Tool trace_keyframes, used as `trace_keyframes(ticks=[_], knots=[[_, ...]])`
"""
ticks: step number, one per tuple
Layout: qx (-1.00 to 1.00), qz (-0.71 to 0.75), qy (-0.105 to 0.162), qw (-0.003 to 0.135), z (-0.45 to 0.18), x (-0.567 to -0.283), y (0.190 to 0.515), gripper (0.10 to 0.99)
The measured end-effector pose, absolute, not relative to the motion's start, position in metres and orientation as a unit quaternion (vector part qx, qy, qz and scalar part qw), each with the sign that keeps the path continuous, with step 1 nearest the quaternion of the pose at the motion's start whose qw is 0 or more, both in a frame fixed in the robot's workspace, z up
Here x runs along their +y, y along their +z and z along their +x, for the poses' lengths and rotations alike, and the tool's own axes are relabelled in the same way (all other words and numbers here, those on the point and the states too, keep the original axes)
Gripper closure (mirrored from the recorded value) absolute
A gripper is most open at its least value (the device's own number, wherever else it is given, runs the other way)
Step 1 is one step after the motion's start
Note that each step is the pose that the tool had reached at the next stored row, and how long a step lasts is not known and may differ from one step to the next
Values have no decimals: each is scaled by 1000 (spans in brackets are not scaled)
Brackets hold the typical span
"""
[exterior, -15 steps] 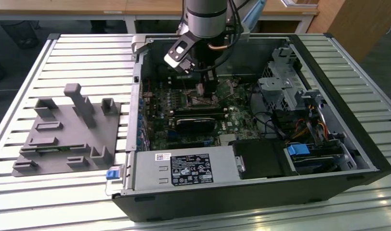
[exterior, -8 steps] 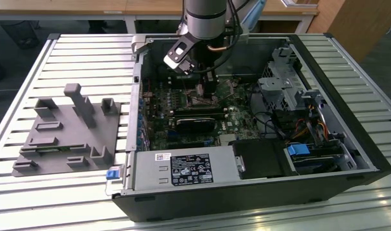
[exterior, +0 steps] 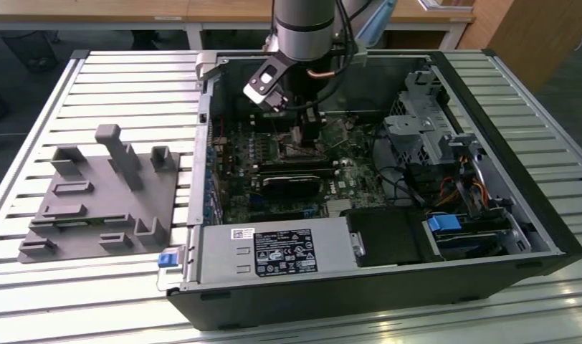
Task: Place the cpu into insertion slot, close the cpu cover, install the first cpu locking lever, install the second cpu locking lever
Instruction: 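Place the cpu into insertion slot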
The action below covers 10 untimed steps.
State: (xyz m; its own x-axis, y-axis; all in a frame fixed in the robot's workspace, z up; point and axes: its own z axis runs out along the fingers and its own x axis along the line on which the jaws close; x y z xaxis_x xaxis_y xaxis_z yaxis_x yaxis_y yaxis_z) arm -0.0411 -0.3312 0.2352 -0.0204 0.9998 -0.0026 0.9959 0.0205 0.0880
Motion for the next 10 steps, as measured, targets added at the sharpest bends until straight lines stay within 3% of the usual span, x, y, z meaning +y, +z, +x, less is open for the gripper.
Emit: trace_keyframes(ticks=[10], knots=[[709, 703, 29, 33, -44, -324, 223, 545]])
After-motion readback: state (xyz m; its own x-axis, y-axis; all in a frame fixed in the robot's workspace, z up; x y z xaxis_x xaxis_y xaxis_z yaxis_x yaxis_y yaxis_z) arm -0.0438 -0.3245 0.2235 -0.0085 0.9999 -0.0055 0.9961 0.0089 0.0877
